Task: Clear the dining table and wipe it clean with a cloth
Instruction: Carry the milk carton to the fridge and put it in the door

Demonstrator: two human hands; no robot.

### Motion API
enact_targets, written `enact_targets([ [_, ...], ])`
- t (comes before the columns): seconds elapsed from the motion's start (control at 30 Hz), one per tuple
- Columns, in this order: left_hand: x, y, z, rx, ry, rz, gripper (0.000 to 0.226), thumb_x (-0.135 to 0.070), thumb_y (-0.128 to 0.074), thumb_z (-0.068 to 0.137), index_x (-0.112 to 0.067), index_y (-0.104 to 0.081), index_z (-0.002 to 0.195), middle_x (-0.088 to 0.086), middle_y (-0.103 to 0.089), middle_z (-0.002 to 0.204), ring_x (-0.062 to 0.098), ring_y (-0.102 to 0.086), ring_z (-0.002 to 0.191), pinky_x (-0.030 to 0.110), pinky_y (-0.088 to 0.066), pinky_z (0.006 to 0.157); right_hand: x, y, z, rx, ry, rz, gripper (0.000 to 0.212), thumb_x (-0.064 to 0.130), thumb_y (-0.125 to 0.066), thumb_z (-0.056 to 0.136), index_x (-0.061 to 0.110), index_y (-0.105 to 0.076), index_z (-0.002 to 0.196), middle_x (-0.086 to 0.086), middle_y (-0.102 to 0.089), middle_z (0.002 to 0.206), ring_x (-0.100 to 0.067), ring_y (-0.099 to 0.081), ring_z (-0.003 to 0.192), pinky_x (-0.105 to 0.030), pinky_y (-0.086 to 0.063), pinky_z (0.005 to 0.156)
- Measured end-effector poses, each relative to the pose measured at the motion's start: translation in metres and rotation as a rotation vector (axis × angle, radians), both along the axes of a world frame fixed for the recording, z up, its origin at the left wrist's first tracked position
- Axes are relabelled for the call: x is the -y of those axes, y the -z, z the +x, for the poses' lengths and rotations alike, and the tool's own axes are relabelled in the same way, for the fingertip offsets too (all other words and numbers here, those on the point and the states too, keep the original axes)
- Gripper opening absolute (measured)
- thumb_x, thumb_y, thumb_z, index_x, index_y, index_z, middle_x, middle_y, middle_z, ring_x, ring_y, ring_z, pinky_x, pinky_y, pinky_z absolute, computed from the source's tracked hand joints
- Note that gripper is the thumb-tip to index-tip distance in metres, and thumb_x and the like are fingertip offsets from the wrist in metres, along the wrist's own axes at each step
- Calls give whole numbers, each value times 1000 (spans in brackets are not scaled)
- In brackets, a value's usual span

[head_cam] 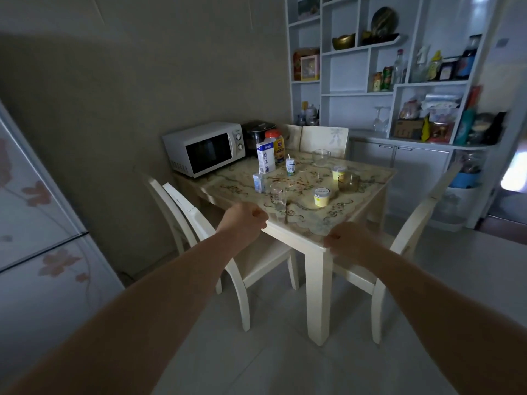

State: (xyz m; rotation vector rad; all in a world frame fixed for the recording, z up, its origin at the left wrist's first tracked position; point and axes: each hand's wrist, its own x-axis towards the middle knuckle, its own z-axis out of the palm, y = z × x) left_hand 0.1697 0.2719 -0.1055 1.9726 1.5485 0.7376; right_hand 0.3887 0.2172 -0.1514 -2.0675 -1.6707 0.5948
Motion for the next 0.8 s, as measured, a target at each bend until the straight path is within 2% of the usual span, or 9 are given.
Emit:
enact_targets([
  [0.07, -29, 6, -1, 43, 11, -19, 18, -22, -55, 95, -23, -65, 80, -5, -70, 86, 21, -68, 85, 38, -58, 82, -29, 6, -3, 26, 5, -15, 26, 30, -52, 89, 24, -55, 64, 2, -62, 76, -20, -64, 86, -41, -53, 85],
  [0.13, -64, 14, -2, 85, 14, -39, 19, -20, -56, 94, -24, -65, 78, -7, -70, 84, 23, -68, 87, 40, -58, 84, -62, 12, -4, 130, -8, -14, 30, 33, -50, 90, 25, -49, 61, 3, -55, 75, -19, -59, 84, -34, -50, 81],
  [0.27, -139, 27, -10, 189, -27, -72, 10, -20, -57, 94, -20, -65, 87, -6, -70, 82, 20, -68, 84, 38, -57, 85, -128, 22, -5, 177, 17, -14, 35, 33, -49, 88, 24, -43, 55, 8, -47, 62, -18, -53, 75, -30, -43, 71],
  [0.33, -172, 34, -13, 282, -84, -113, 10, -18, -57, 94, -21, -62, 86, -4, -69, 81, 16, -66, 79, 37, -57, 85, -153, 22, -4, 158, 39, -15, 36, 33, -51, 86, 24, -45, 52, 8, -49, 60, -18, -54, 73, -30, -44, 71],
  [0.4, -203, 40, -14, 347, -129, -152, 9, -17, -58, 94, -19, -62, 87, -2, -69, 81, 14, -63, 74, 34, -56, 80, -179, 24, -3, 131, 63, -12, 31, 36, -51, 87, 24, -52, 58, 5, -61, 73, -19, -60, 81, -32, -49, 77],
  [0.47, -235, 44, -12, 354, -147, -161, 7, -17, -57, 94, -15, -64, 93, -1, -69, 82, 13, -62, 73, 28, -53, 72, -204, 27, -1, 100, 99, -8, 23, 38, -51, 89, 26, -60, 72, 2, -67, 90, -21, -62, 90, -34, -50, 82],
  [0.53, -264, 47, -7, 344, -170, -165, 8, -15, -56, 94, -17, -63, 90, -1, -70, 82, 14, -61, 73, 29, -52, 70, -228, 31, 2, 80, 137, -29, 22, 39, -50, 88, 24, -65, 80, -1, -68, 94, -23, -63, 91, -34, -50, 81],
  [0.67, -318, 54, 12, 317, -187, -177, 8, -16, -58, 90, -18, -63, 84, 4, -72, 89, 17, -62, 76, 33, -53, 73, -273, 39, 15, 121, 164, -51, 22, 36, -48, 87, 23, -60, 75, -3, -68, 89, -23, -62, 88, -29, -44, 70],
  [0.8, -373, 61, 35, 260, -181, -166, 17, -16, -57, 86, -15, -59, 69, 7, -66, 79, 20, -55, 72, 34, -46, 67, -324, 40, 39, 137, 168, -58, 27, 31, -49, 87, 19, -53, 63, -1, -58, 71, -17, -54, 68, -26, -37, 57],
])
